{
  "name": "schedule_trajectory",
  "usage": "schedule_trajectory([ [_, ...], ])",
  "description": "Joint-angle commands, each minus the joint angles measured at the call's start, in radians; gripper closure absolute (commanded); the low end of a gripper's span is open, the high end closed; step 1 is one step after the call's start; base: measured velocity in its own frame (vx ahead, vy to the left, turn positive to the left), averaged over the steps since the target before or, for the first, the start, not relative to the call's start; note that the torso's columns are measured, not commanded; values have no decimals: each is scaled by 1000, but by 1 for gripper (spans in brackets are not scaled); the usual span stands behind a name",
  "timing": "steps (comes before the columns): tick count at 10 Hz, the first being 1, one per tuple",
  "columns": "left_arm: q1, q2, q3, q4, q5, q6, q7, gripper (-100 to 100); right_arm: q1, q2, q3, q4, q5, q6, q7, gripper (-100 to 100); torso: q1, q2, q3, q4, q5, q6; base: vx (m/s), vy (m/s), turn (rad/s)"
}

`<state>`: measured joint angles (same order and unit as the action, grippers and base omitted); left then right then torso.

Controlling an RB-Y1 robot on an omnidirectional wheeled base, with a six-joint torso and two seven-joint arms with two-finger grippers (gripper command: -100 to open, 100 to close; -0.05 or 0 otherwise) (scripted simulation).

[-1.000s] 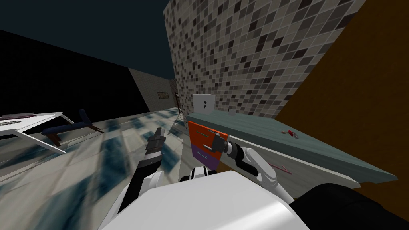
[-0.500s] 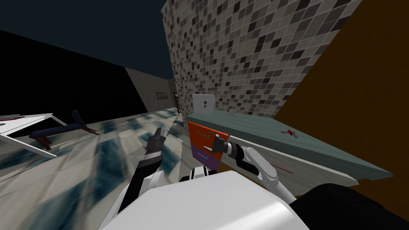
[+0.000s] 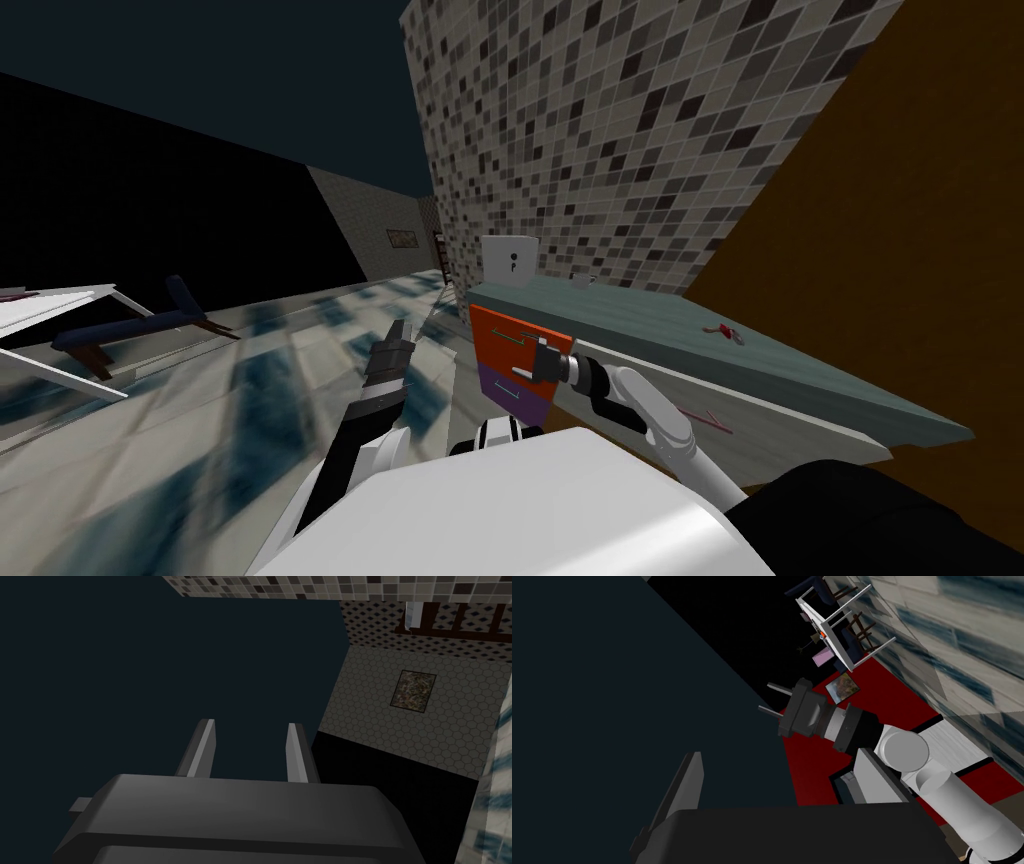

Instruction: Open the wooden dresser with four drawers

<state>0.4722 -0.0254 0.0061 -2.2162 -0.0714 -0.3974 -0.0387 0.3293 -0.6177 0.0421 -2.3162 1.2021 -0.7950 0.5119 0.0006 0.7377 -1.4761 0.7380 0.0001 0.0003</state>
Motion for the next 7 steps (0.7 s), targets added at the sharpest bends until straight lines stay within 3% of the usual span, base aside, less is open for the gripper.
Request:
schedule_trajectory([
  [1,0,0,0,0,0,0,0,0,-17,-37,6,12,69,-7,21,-100,1,-1,-1,0,0,0,51,63,-183],
  [6,0,0,0,0,0,0,0,0,-17,-37,6,12,85,-7,21,-100,-2,2,1,0,-1,0,6,9,-3],
  [7,0,0,0,0,0,0,0,0,-26,-64,6,20,135,-14,36,-100,-1,1,0,0,0,0,21,26,-77],
])
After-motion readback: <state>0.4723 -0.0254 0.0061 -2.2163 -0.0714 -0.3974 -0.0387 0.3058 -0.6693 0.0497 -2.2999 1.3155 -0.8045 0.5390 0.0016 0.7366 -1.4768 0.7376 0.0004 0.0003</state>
